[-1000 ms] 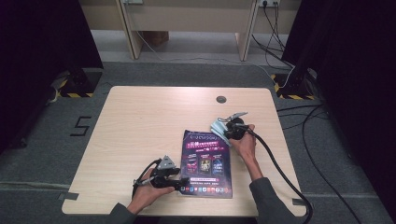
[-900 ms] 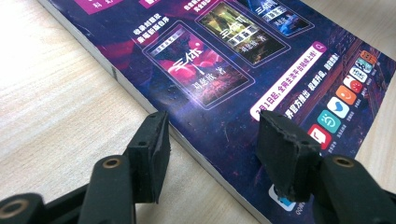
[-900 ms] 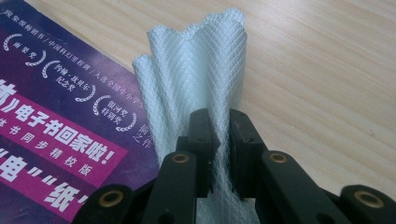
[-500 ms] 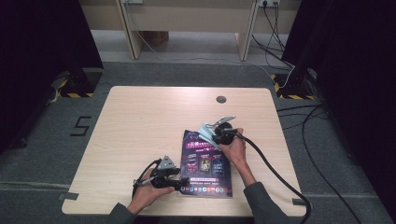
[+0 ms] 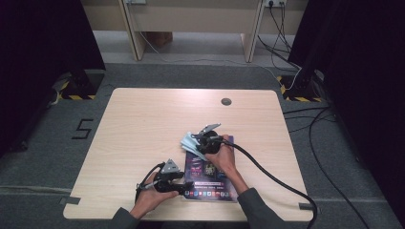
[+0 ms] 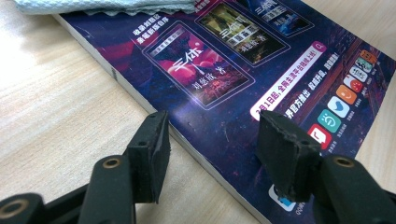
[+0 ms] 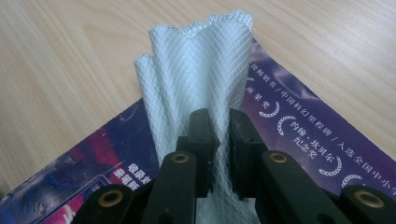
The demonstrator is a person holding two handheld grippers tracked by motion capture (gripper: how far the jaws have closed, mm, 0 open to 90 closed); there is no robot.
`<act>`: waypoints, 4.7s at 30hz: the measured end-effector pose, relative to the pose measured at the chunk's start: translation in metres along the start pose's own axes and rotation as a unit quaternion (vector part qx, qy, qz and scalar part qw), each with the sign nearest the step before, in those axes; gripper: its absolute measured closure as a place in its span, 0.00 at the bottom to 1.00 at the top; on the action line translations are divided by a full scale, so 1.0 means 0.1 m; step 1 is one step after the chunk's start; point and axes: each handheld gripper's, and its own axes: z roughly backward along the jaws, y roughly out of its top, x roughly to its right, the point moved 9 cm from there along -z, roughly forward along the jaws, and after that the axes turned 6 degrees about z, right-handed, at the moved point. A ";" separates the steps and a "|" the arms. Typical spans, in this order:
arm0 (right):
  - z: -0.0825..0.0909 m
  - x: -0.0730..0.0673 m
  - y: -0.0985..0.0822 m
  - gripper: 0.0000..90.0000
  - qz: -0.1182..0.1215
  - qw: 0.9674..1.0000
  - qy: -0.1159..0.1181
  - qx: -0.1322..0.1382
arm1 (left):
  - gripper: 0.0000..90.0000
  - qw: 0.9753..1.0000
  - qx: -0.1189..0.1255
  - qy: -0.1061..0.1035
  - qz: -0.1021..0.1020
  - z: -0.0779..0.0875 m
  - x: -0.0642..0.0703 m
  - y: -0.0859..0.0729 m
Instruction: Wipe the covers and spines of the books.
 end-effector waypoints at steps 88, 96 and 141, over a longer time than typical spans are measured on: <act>0.22 -0.34 -0.25 0.90 0.015 1.000 0.022 -0.003 | 0.48 1.000 0.003 -0.004 -0.003 0.01 0.06 -0.04; 0.38 -0.06 -0.44 0.90 -0.001 1.000 -0.006 -0.017 | 0.48 1.000 -0.005 -0.008 0.000 0.08 0.09 -0.10; 0.34 -0.52 -0.38 0.89 0.018 0.999 0.042 -0.007 | 0.50 1.000 -0.020 -0.014 -0.015 0.21 0.20 -0.26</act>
